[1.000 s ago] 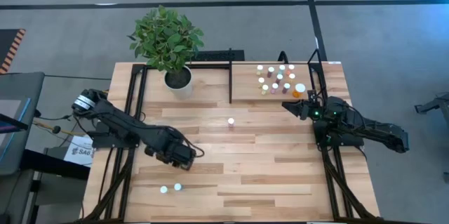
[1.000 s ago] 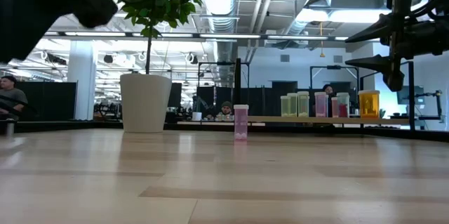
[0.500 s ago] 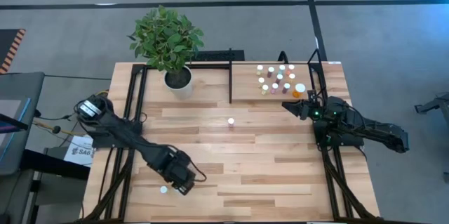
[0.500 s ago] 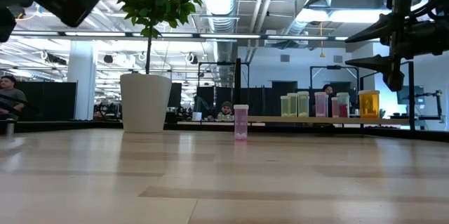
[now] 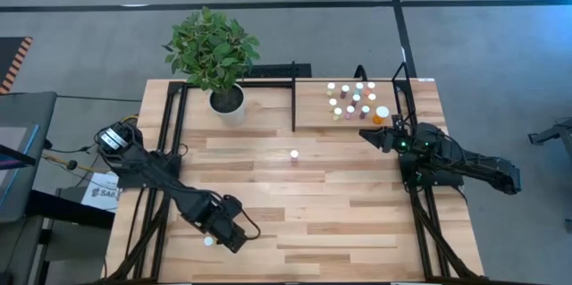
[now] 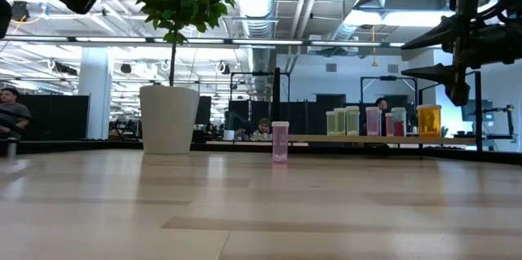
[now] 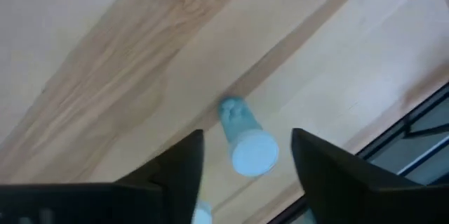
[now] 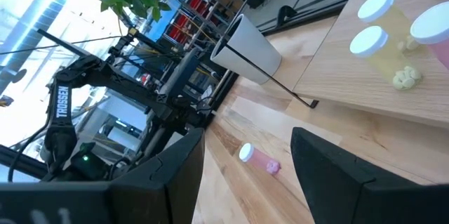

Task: Pick and place medicine bottles onto shelf by color
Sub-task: Move the blue pill bottle to the center of the table

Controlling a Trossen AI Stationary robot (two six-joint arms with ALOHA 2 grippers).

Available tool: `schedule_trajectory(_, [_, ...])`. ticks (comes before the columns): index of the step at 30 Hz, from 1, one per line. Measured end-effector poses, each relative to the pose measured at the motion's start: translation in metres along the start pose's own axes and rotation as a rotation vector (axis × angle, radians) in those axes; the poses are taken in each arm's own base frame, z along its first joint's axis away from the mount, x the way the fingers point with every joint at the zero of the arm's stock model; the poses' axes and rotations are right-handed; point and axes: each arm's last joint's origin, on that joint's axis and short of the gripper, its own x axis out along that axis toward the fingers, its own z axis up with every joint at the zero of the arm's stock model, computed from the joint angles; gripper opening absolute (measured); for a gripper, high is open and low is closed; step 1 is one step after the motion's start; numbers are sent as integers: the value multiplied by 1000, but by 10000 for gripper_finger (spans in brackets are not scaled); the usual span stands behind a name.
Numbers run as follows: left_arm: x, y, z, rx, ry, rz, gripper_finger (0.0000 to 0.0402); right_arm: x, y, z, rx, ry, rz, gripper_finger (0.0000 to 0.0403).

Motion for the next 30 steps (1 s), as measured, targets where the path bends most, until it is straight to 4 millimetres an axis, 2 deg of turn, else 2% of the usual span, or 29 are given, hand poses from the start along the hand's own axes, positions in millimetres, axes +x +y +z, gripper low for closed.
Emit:
schedule_trajectory(8, [0,-1,-8,-10,-9,-6,331,0,0,0,0,0,0,234])
schedule_trajectory(13, [3,2,-10,-65,-54,14,381,0,0,0,0,0,0,234])
schedule_trajectory(18, [20,-2,-11,-125,-21,49,392,0,0,0,0,0,0,234])
schedule_trajectory(23, [39,-8,-12,-82,67,64,393,0,0,0,0,0,0,234])
schedule_trajectory(30, [40,-6,-9,-45,42,87,379,0,0,0,0,-1,0,234])
